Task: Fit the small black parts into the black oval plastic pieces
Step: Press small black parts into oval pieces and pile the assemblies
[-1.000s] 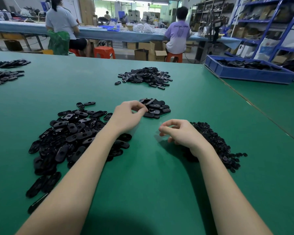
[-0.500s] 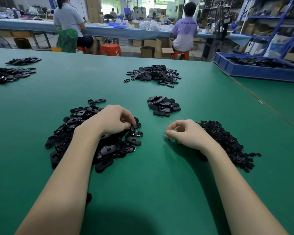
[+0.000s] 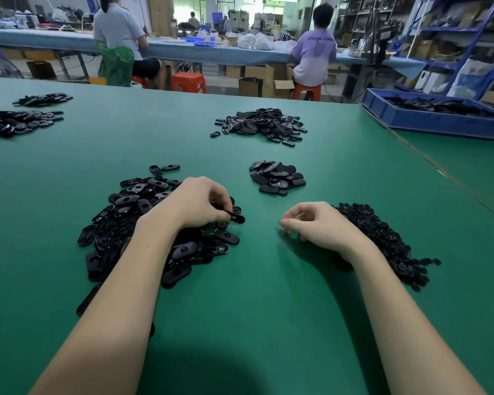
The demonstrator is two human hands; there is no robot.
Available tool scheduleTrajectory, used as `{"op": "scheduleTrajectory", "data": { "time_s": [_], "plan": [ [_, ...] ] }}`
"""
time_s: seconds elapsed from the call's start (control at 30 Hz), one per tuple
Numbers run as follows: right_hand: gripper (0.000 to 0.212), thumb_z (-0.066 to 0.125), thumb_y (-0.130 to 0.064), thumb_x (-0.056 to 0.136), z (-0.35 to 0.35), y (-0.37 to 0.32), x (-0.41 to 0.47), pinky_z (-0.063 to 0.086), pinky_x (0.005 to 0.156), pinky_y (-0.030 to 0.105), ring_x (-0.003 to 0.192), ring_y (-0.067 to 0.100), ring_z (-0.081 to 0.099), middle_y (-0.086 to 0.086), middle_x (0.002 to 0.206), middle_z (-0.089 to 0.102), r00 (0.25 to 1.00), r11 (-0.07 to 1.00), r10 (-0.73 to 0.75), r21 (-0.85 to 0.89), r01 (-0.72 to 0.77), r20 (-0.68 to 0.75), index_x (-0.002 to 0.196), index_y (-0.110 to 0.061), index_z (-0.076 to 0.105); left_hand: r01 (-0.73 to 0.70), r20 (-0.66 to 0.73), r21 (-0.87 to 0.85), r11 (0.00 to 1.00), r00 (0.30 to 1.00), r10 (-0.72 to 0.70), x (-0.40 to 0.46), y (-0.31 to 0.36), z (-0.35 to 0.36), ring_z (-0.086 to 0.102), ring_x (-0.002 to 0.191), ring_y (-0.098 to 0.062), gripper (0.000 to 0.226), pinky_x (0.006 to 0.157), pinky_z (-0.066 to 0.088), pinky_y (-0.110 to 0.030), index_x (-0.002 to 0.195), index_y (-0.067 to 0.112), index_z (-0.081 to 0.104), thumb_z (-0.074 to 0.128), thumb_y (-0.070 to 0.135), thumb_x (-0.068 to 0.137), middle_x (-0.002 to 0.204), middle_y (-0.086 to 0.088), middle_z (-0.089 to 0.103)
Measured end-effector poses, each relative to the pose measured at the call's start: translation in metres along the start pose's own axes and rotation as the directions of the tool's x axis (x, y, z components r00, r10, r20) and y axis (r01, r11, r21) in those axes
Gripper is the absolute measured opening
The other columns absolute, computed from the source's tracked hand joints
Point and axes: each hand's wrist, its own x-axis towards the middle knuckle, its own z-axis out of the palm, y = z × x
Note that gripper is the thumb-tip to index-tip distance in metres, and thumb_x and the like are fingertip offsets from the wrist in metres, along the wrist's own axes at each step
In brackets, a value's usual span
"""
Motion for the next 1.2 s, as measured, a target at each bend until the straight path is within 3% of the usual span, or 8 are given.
{"op": "scheduleTrajectory", "data": {
  "time_s": [0.2, 0.37, 0.5, 0.6, 0.77, 0.97, 1.07, 1.2],
  "plan": [
    [0.023, 0.068, -0.042, 0.095, -0.014, -0.003, -0.007, 0.039, 0.048, 0.017, 0.055, 0.006, 0.055, -0.006, 0.091, 0.079, 0.999, 0.949, 0.045, 0.311, -0.045, 0.009, 0.103, -0.021, 0.074, -0.243, -0.142, -0.133, 0.961, 0.964, 0.224, -0.002, 0.046, 0.018, 0.066, 0.071, -0.004, 0.006, 0.073, 0.050, -0.023, 0.083, 0.034, 0.071, 0.077, 0.030, 0.084, 0.078, 0.016, 0.070],
    [0.017, 0.074, -0.035, 0.092, -0.026, -0.001, -0.010, 0.034, 0.048, 0.016, 0.056, 0.006, 0.051, -0.006, 0.089, 0.078, 0.999, 0.924, 0.046, 0.381, -0.036, -0.018, 0.099, -0.019, 0.076, -0.369, -0.300, 0.003, 0.929, 0.886, 0.353, -0.005, 0.075, 0.046, 0.063, 0.088, -0.009, 0.009, 0.090, 0.049, -0.039, 0.093, 0.033, 0.071, 0.074, 0.036, 0.085, 0.088, 0.015, 0.067],
    [0.009, 0.075, -0.016, 0.090, -0.037, 0.006, -0.012, 0.037, 0.051, 0.019, 0.059, 0.008, 0.052, -0.007, 0.073, 0.069, 0.999, 0.904, 0.038, 0.426, -0.025, -0.021, 0.098, -0.021, 0.075, -0.244, -0.156, -0.323, 0.915, 0.967, 0.203, -0.007, 0.079, 0.053, 0.064, 0.092, -0.001, 0.017, 0.084, 0.048, -0.019, 0.095, 0.035, 0.068, 0.079, 0.039, 0.082, 0.092, 0.017, 0.072],
    [0.014, 0.076, -0.018, 0.090, -0.041, 0.005, -0.014, 0.042, 0.056, 0.021, 0.062, 0.008, 0.055, -0.003, 0.078, 0.072, 0.999, 0.926, 0.013, 0.377, -0.030, 0.047, 0.103, -0.022, 0.074, -0.146, -0.104, -0.493, 0.858, 0.989, 0.108, -0.006, 0.083, 0.057, 0.063, 0.076, 0.005, 0.015, 0.066, 0.042, -0.007, 0.096, 0.034, 0.065, 0.076, 0.033, 0.086, 0.084, 0.018, 0.076],
    [0.012, 0.072, -0.035, 0.090, -0.046, 0.001, -0.015, 0.042, 0.054, 0.017, 0.059, 0.004, 0.061, -0.012, 0.085, 0.078, 0.997, 0.993, 0.081, 0.085, -0.081, 0.008, 0.098, -0.026, 0.071, 0.078, 0.019, -0.702, 0.708, 0.996, -0.091, -0.004, 0.082, 0.065, 0.067, 0.078, -0.004, 0.017, 0.070, 0.047, -0.020, 0.103, 0.036, 0.073, 0.072, 0.026, 0.089, 0.081, 0.010, 0.075],
    [0.005, 0.076, -0.034, 0.083, -0.061, 0.006, -0.021, 0.047, 0.064, 0.023, 0.067, 0.007, 0.062, -0.011, 0.082, 0.076, 0.992, 0.951, 0.125, -0.284, -0.120, -0.003, 0.083, -0.028, 0.077, 0.141, 0.032, -0.696, 0.704, 0.986, -0.167, 0.000, 0.079, 0.077, 0.059, 0.055, -0.006, 0.015, 0.067, 0.053, -0.025, 0.103, 0.026, 0.074, 0.063, 0.019, 0.096, 0.062, 0.017, 0.064],
    [0.006, 0.084, -0.033, 0.076, -0.065, 0.008, -0.023, 0.051, 0.074, 0.023, 0.084, 0.007, 0.067, -0.013, 0.086, 0.076, 0.982, 0.911, 0.186, -0.379, -0.163, 0.024, 0.078, -0.033, 0.079, 0.167, 0.083, -0.797, 0.581, 0.982, -0.167, 0.000, 0.083, 0.076, 0.063, 0.062, -0.012, 0.020, 0.068, 0.059, -0.025, 0.097, 0.022, 0.074, 0.058, 0.009, 0.097, 0.081, -0.002, 0.066],
    [0.009, 0.085, -0.028, 0.072, -0.060, 0.007, -0.022, 0.054, 0.081, 0.024, 0.088, 0.006, 0.069, -0.015, 0.080, 0.077, 0.978, 0.896, 0.202, -0.412, -0.166, 0.046, 0.073, -0.035, 0.080, 0.196, 0.129, -0.887, 0.418, 0.975, -0.183, -0.001, 0.087, 0.072, 0.064, 0.061, -0.012, 0.024, 0.071, 0.060, -0.023, 0.100, 0.013, 0.069, 0.053, -0.003, 0.094, 0.082, -0.006, 0.063]
  ]
}}
